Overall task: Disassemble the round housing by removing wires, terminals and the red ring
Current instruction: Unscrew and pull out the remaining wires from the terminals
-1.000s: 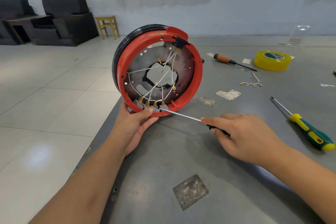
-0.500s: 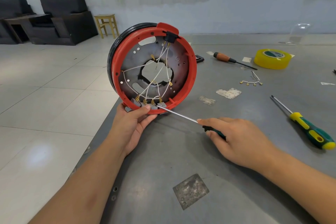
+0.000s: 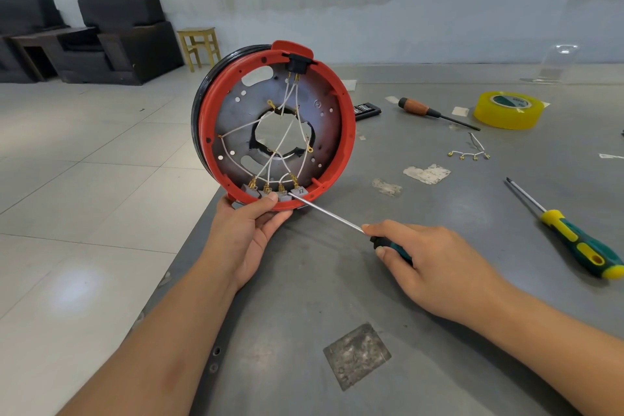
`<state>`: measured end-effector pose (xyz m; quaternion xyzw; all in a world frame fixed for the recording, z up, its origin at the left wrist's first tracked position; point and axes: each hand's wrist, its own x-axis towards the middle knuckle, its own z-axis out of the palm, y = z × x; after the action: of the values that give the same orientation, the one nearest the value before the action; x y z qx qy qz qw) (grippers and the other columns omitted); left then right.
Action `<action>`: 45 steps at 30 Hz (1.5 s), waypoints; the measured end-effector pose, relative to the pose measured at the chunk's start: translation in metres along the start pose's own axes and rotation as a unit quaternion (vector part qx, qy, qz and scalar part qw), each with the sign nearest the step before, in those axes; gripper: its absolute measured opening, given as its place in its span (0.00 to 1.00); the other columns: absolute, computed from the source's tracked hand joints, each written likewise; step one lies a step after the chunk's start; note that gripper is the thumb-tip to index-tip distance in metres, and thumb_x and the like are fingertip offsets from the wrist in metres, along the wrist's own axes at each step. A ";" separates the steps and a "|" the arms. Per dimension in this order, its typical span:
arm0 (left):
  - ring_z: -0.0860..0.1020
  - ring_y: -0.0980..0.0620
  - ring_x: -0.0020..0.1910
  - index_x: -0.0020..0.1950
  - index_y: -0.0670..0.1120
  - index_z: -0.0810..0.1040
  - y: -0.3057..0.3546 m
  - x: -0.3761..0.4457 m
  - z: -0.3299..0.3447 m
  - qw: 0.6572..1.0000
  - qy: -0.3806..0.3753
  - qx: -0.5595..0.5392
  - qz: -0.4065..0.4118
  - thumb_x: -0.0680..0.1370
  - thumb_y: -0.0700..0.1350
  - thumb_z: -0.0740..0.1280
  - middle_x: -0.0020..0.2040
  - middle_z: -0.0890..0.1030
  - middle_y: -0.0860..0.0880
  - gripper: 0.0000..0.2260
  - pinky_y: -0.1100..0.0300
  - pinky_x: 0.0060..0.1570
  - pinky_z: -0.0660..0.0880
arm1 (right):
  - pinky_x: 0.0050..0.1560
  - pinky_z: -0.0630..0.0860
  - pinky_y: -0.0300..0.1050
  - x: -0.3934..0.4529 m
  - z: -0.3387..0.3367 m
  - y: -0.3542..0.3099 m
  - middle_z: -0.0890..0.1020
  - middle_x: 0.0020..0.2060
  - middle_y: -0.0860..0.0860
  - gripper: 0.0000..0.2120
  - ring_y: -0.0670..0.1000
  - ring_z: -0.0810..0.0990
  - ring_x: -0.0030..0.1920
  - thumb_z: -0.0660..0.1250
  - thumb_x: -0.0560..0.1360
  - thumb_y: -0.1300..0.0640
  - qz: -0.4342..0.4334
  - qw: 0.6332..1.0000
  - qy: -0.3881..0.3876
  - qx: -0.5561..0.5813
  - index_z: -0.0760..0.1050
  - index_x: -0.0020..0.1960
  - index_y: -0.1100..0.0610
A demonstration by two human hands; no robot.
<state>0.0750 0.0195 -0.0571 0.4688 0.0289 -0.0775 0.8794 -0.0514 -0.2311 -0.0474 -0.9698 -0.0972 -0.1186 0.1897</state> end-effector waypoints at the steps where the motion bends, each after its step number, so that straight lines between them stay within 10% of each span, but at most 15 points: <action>1: 0.87 0.38 0.52 0.62 0.43 0.72 0.000 0.000 0.000 1.000 0.000 -0.001 0.000 0.79 0.29 0.68 0.46 0.88 0.41 0.15 0.43 0.54 0.83 | 0.40 0.71 0.43 0.000 0.000 -0.001 0.84 0.51 0.39 0.16 0.37 0.70 0.33 0.62 0.82 0.49 0.000 1.000 0.001 0.003 0.73 0.69 0.41; 7: 0.87 0.37 0.52 0.62 0.42 0.71 -0.001 0.001 0.000 1.000 0.000 0.001 0.001 0.79 0.29 0.68 0.47 0.88 0.40 0.16 0.43 0.54 0.84 | 0.32 0.72 0.41 0.001 0.000 0.001 0.81 0.33 0.43 0.12 0.46 0.77 0.32 0.64 0.82 0.48 0.040 0.994 -0.021 0.097 0.74 0.63 0.35; 17: 0.86 0.36 0.53 0.69 0.46 0.70 -0.002 0.003 0.000 1.000 0.007 -0.016 -0.019 0.78 0.29 0.69 0.50 0.88 0.40 0.24 0.45 0.50 0.85 | 0.27 0.75 0.45 0.012 -0.008 0.005 0.84 0.36 0.53 0.13 0.52 0.76 0.27 0.66 0.82 0.55 0.132 0.914 -0.108 0.368 0.80 0.55 0.35; 25: 0.86 0.36 0.55 0.75 0.48 0.68 -0.001 0.005 -0.003 0.999 -0.001 -0.025 -0.022 0.78 0.29 0.69 0.52 0.87 0.39 0.29 0.43 0.53 0.84 | 0.32 0.73 0.38 0.008 -0.015 0.021 0.83 0.38 0.42 0.15 0.48 0.76 0.33 0.66 0.80 0.48 0.041 0.993 -0.024 0.104 0.75 0.60 0.29; 45: 0.85 0.38 0.58 0.74 0.38 0.72 0.001 0.003 -0.004 0.998 -0.046 0.023 -0.047 0.79 0.33 0.70 0.61 0.84 0.37 0.24 0.48 0.54 0.84 | 0.42 0.79 0.53 0.015 -0.021 0.048 0.81 0.54 0.41 0.19 0.50 0.82 0.49 0.60 0.83 0.49 -0.081 0.994 -0.012 -0.076 0.71 0.73 0.37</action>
<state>0.0778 0.0233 -0.0588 0.4828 0.0087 -0.1409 0.8643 -0.0300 -0.2807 -0.0406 -0.9716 -0.1685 -0.1293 0.1045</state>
